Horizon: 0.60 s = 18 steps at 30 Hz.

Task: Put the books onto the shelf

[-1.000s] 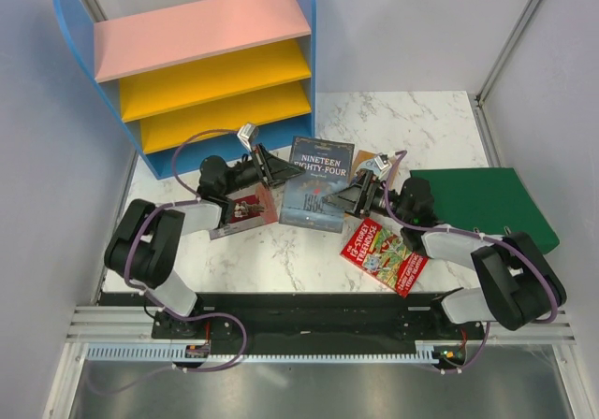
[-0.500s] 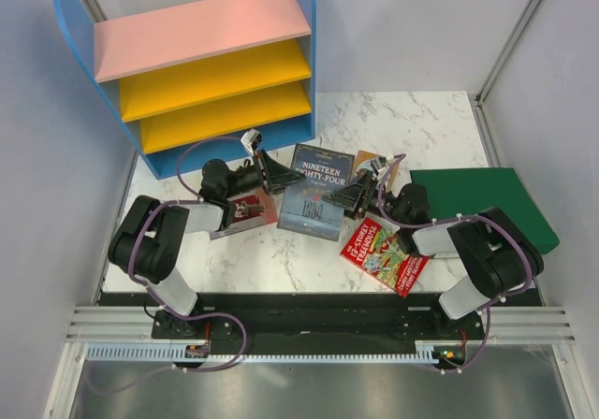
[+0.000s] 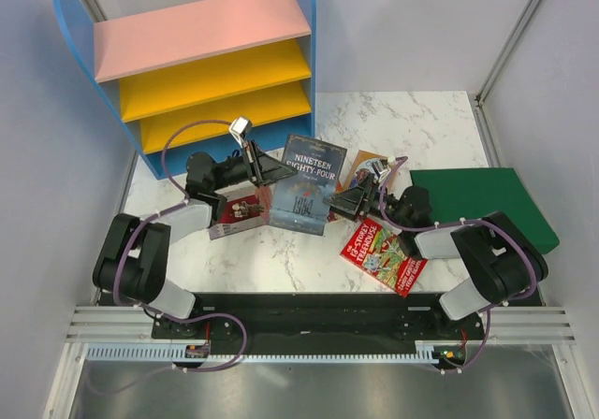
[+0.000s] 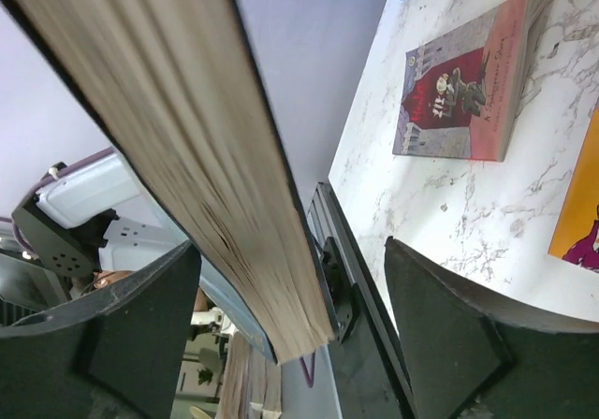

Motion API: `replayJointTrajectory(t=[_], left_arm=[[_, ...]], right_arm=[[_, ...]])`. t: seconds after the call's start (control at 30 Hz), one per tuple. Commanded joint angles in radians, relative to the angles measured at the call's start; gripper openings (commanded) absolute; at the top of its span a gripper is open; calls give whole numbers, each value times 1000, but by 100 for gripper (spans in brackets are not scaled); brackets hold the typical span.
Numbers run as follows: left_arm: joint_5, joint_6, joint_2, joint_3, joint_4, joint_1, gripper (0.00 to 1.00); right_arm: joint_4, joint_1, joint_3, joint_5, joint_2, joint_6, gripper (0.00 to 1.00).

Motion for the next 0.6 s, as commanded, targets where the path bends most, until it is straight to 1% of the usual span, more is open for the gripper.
replayJointTrajectory(t=[0.0, 0.03, 0.07, 0.1, 0.13, 0.33, 0.5, 0.57], left_arm=[[30, 23, -81, 83, -1, -2, 2], [33, 22, -82, 86, -4, -9, 2], [38, 22, -81, 88, -6, -12, 2], [40, 25, -84, 85, -9, -15, 2], [38, 25, -85, 80, -9, -18, 2], [33, 19, -67, 71, -3, -45, 2], [32, -30, -15, 77, 67, -79, 2], [35, -32, 14, 80, 72, -85, 2]], right_arm=[[45, -1, 13, 17, 5, -18, 89], [83, -1, 16, 19, 9, -7, 91], [109, -1, 14, 19, 20, 4, 97], [139, -1, 13, 20, 26, 19, 98], [197, -1, 5, 23, 34, 45, 98], [339, -1, -1, 34, 83, 122, 98], [391, 0, 11, 43, 98, 152, 98], [396, 0, 13, 46, 91, 155, 98]])
